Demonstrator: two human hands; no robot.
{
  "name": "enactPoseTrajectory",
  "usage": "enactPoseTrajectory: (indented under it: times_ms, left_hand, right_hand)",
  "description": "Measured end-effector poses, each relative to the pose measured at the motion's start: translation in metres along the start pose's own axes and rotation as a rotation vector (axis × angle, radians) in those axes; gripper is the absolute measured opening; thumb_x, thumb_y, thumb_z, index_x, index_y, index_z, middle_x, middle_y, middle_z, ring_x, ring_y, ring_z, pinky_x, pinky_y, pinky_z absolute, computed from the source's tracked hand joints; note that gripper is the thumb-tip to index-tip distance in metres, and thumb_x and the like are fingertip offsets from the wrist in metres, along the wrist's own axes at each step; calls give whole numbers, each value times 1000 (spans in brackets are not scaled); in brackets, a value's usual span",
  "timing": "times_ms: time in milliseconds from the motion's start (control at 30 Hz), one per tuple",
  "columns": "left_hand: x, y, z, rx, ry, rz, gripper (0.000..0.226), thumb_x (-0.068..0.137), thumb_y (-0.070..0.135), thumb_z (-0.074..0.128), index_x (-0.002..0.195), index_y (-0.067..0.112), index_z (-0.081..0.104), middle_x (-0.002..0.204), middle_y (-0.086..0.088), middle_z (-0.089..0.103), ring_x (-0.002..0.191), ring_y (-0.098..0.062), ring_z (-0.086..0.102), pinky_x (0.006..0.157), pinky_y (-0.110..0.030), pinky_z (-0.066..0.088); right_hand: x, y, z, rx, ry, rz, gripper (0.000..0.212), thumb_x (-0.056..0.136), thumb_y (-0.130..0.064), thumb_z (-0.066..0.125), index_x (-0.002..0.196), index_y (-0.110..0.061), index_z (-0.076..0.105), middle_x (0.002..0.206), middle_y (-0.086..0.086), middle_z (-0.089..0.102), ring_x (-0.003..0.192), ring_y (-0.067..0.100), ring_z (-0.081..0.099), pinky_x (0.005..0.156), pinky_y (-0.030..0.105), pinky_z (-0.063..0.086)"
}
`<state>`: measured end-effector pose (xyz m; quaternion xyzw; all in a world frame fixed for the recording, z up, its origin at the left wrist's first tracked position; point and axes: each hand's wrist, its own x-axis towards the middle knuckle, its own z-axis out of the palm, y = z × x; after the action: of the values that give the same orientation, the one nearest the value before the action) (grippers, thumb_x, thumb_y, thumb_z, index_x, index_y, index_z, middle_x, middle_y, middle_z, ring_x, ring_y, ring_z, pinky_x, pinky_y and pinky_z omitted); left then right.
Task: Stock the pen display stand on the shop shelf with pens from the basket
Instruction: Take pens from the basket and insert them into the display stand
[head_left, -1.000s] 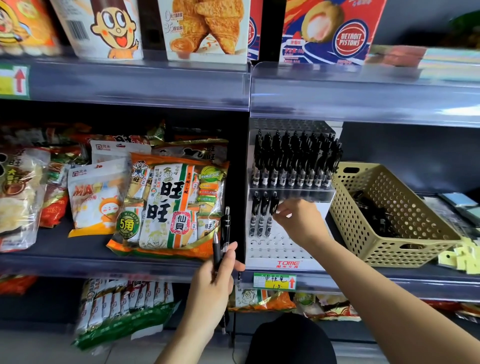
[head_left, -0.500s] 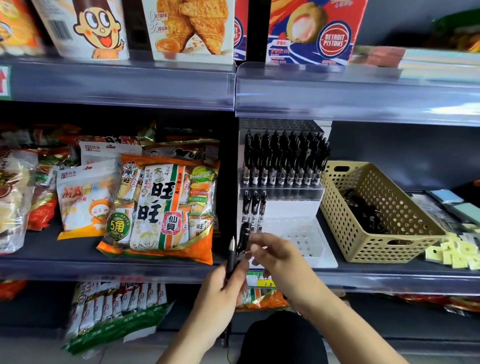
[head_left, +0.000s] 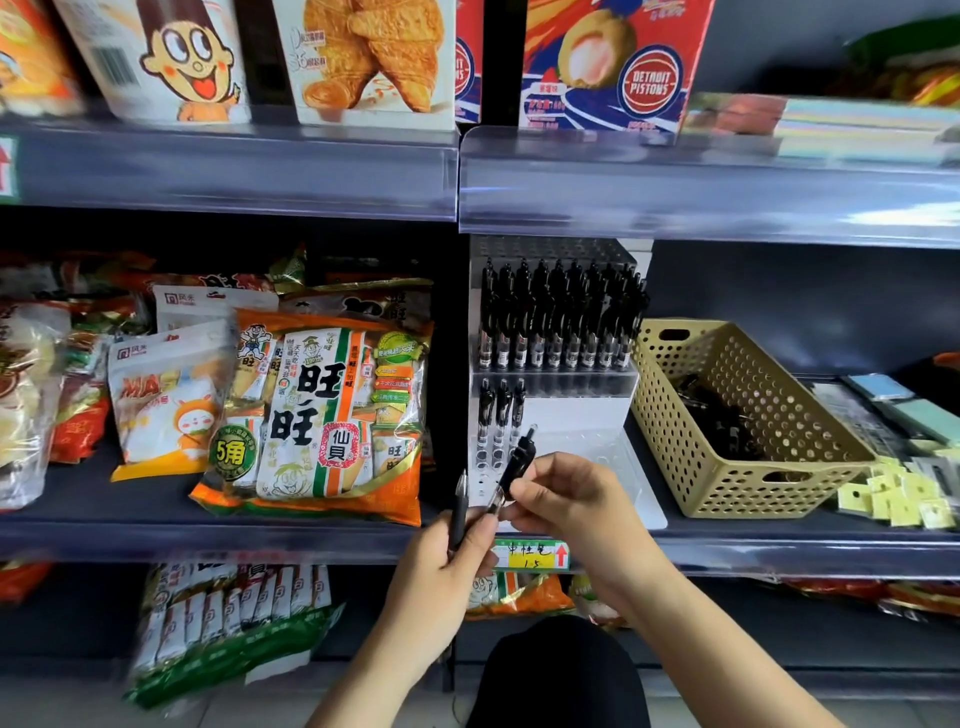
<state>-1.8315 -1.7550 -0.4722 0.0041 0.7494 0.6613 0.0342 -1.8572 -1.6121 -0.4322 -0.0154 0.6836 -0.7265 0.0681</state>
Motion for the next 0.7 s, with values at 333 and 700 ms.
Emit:
enactPoseTrajectory:
  times_ms: [333, 700]
  left_hand:
    - [12, -16, -19, -2, 179, 17, 29, 82, 56, 41, 98, 47, 64, 111, 24, 61, 107, 3, 55, 96, -26, 43]
    - [8, -13, -24, 100, 278, 43, 38, 90, 46, 37, 87, 21, 66, 71, -2, 54, 55, -5, 44, 51, -9, 38]
  right_hand:
    - [44, -51, -34, -301, 424, -299, 7, 86, -11, 65, 81, -14, 60, 77, 6, 68, 76, 21, 68, 74, 31, 57]
    - [83, -26, -27, -742, 417, -365, 6, 87, -15, 64, 87, -9, 63, 76, 1, 65, 70, 15, 61, 63, 20, 48]
